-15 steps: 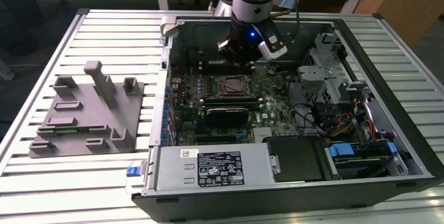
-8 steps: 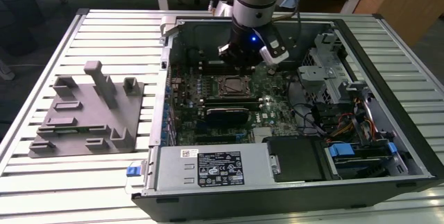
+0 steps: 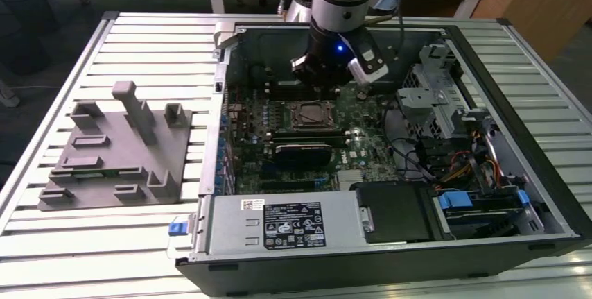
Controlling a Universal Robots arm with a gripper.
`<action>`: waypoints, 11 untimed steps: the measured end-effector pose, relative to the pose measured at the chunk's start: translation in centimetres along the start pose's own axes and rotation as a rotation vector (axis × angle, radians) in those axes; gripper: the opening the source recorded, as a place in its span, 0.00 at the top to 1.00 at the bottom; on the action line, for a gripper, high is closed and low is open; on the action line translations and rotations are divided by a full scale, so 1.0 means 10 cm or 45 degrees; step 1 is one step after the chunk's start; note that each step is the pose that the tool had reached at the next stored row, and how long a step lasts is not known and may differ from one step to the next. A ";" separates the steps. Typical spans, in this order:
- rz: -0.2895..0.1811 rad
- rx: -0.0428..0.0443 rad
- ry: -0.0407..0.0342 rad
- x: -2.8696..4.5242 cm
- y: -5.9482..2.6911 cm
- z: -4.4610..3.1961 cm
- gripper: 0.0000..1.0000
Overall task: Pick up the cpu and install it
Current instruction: 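Install the second cpu locking lever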
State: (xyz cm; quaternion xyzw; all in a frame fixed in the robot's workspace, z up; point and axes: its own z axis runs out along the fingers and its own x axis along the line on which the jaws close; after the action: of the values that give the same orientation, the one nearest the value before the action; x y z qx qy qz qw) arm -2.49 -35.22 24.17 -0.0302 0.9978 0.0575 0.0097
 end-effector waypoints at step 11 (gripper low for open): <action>0.004 -0.002 0.0337 0.018 -0.274 -0.028 0.89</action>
State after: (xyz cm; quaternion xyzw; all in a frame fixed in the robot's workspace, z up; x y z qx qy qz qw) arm -2.51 -37.98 24.14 -0.0293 0.9979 0.0581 -0.0036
